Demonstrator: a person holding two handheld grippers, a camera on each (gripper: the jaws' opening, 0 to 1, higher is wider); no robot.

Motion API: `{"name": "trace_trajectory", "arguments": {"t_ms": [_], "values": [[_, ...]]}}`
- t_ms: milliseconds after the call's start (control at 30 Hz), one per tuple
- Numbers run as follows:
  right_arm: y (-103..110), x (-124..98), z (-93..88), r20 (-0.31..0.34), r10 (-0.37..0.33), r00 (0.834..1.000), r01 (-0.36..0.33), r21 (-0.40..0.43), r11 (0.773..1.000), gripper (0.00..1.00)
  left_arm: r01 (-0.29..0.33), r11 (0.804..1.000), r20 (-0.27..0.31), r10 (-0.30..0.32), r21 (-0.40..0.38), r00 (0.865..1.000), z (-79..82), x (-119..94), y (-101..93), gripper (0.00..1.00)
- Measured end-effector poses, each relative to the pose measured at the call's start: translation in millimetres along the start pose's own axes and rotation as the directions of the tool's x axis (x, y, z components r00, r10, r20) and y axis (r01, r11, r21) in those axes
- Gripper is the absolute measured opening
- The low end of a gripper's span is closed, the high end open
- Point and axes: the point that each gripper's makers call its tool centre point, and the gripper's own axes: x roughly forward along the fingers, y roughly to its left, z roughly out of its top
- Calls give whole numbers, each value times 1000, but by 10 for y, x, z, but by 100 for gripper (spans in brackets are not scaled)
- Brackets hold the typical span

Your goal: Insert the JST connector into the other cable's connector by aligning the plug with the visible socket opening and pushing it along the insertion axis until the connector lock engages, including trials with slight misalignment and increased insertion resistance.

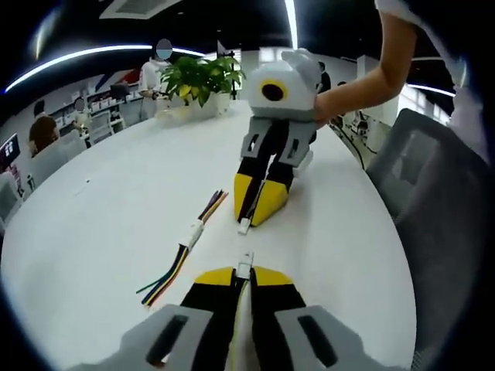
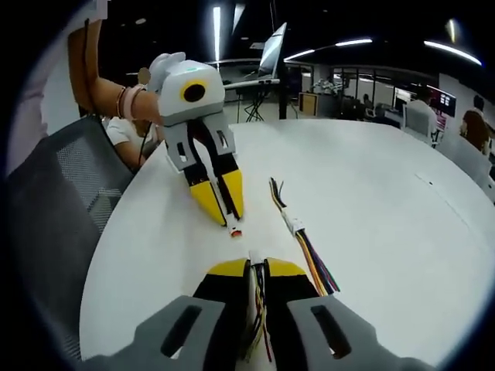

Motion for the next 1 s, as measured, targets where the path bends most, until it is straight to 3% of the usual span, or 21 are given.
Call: {"name": "trace_trajectory", "arguments": {"t_ms": [367,733,867,1000], "values": [[75,-58,56,-16,9,1000,-9,-14,1000,3,-3,1000,-23,3,-20,1000,-2,-10,12,1],[181,-142,186,-22,21,1000,-22,-36,999,3,-1,1000,-37,0,-19,999,137,-70,-30,0],[149,-134,186,-22,23,999,-24,-48,999,3,10,999,-10,-10,-47,1000,229,-104,-51,1],[152,-143,212,-22,18,1000,-19,-46,999,3,12,999,-28,-13,-34,1000,224,-119,-58,1]]}}
